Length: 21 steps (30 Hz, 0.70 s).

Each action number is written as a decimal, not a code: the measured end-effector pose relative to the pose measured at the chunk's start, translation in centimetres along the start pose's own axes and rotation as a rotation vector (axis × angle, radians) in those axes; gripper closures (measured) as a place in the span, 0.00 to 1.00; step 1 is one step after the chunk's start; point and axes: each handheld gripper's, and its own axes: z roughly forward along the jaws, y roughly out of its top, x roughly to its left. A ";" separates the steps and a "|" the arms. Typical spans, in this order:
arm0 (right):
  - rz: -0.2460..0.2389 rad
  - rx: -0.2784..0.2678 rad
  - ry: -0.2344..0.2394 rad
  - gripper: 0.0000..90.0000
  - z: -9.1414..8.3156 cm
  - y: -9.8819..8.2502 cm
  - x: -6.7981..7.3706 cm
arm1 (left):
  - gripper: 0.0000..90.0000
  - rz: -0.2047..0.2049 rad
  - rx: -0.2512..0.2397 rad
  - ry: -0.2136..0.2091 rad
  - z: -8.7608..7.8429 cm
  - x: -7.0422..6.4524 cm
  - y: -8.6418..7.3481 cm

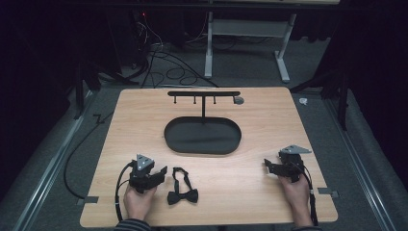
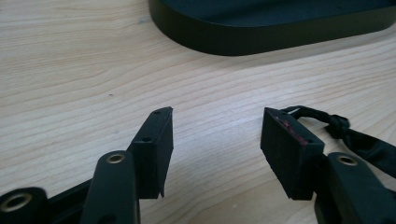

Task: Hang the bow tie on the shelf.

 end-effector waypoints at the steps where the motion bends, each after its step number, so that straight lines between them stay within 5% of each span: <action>1: 0.000 0.000 0.000 0.34 0.0 0.0 0.0 | 0.50 0.004 -0.001 -0.005 0.0 -0.2 0.1; 21: 0.001 0.000 0.000 0.34 0.0 0.0 0.0 | 0.55 0.053 0.046 -0.057 1.7 -2.4 0.4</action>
